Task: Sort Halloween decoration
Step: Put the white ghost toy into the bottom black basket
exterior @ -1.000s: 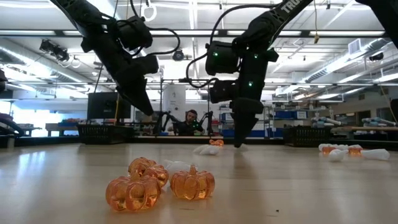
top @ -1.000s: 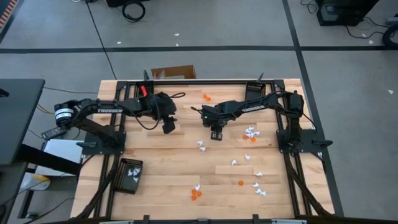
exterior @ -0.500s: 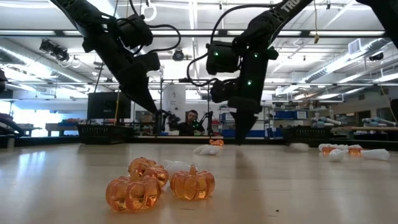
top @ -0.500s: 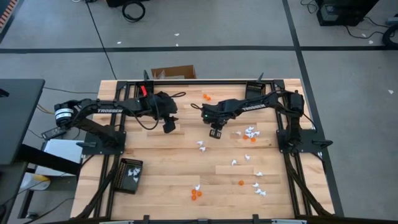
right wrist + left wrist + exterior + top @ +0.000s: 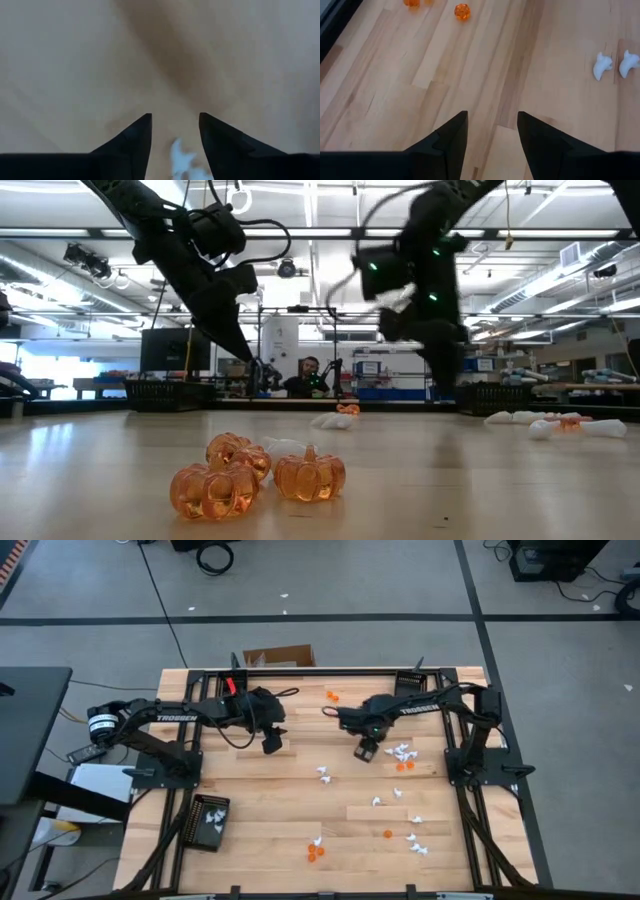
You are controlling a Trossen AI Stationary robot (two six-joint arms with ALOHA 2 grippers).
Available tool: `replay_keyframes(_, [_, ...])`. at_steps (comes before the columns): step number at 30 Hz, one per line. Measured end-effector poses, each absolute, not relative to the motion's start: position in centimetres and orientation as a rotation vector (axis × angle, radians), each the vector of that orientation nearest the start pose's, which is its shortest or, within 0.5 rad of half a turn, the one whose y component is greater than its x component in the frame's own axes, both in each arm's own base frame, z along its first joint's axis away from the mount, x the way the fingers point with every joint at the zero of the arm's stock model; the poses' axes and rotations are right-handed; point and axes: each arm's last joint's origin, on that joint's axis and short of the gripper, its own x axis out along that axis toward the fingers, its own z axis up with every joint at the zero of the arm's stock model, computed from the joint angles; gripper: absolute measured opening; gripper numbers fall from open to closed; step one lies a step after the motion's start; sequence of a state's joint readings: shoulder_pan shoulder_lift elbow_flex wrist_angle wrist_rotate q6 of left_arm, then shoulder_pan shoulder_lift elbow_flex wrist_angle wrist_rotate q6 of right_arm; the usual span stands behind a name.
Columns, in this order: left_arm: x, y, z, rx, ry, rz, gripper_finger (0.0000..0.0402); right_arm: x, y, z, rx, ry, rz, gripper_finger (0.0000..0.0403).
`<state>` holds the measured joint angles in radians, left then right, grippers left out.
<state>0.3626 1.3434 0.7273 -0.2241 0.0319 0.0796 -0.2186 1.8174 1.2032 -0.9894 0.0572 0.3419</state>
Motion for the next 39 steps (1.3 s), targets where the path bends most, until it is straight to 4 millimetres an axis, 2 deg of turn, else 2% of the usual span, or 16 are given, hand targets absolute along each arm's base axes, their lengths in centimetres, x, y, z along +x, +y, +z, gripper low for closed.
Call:
replay_keyframes(3, [24.5, 9.2, 19.8, -0.056, 0.819, 0.267, 0.0181, 29.0, -6.2, 15.8, 0.393, 1.615, -0.444, 0.0172])
replay_keyframes(8, [24.9, 9.3, 20.2, -0.056, 0.756, 0.278, 0.0181, 27.3, -5.1, 15.8, 0.230, 1.637, -0.348, 0.0172])
replay_keyframes(17, [25.6, 9.6, 21.2, -0.201, 0.599, 0.345, 0.0181, 24.2, -4.4, 15.3, 0.122, 1.514, -0.231, 0.0172])
replay_keyframes(22, [25.6, 9.6, 21.2, -0.271, 0.589, 0.366, 0.0181, 23.1, -4.3, 14.1, 0.069, 1.462, -0.197, 0.0172])
replay_keyframes(28, [25.6, 9.6, 21.1, -0.285, 0.591, 0.370, 0.0181, 22.8, -4.4, 13.1, 0.054, 1.466, -0.203, 0.0164])
replay_keyframes(32, [25.6, 9.6, 21.1, -0.296, 0.589, 0.373, 0.0181, 22.8, -4.7, 13.1, 0.069, 1.450, -0.189, 0.0141])
replay_keyframes(37, [25.7, 9.4, 21.1, -0.319, 0.585, 0.376, 0.0181, 22.8, -5.1, 13.3, 0.133, 1.421, -0.200, 0.0069])
replay_keyframes(39, [25.8, 9.2, 21.2, -0.309, 0.583, 0.365, 0.0181, 22.8, -5.2, 13.7, 0.168, 1.387, -0.225, 0.0059])
